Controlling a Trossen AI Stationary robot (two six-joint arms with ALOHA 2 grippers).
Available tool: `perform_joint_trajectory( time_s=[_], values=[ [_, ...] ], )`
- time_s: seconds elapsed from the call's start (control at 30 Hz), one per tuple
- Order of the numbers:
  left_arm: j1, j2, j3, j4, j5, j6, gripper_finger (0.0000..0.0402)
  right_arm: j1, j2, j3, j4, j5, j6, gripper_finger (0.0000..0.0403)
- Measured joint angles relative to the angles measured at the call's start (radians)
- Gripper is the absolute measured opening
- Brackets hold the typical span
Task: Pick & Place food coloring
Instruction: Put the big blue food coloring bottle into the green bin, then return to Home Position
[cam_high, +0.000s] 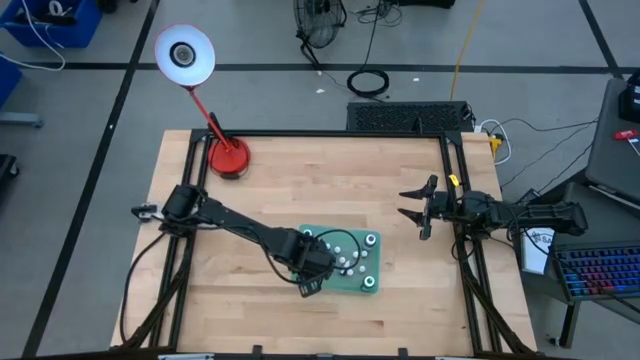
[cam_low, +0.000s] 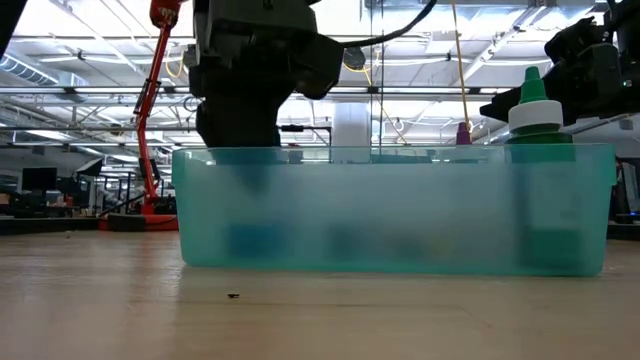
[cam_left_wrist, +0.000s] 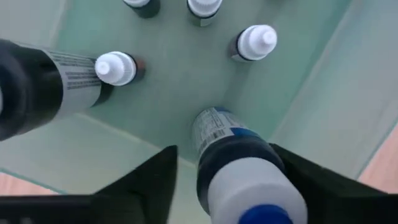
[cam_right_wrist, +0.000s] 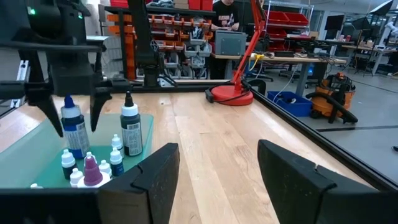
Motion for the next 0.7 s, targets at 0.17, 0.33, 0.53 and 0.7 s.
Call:
perform_joint_trajectory(
  time_s=[0.17, 0.33, 0.53, 0.7],
  values=[
    [0.009, -0.019, 0.000, 0.009, 0.006, 0.002, 0.0303, 0.000, 0.000, 0.000, 0.000, 0.000, 0.000, 0.0205],
    [0.019, -0.098, 0.000, 0.001, 0.007, 0.024, 0.0343, 0.000, 0.000, 0.000, 0.000, 0.000, 0.000, 0.0205],
    [0.046, -0.317, 0.000, -0.132, 0.032, 0.295, 0.0362, 0.000, 0.000, 0.000, 0.000, 0.000, 0.000, 0.0206],
    [0.063, -0.536, 0.000, -0.310, 0.028, 0.274, 0.0365, 0.000, 0.000, 0.000, 0.000, 0.000, 0.000, 0.0204]
  ],
)
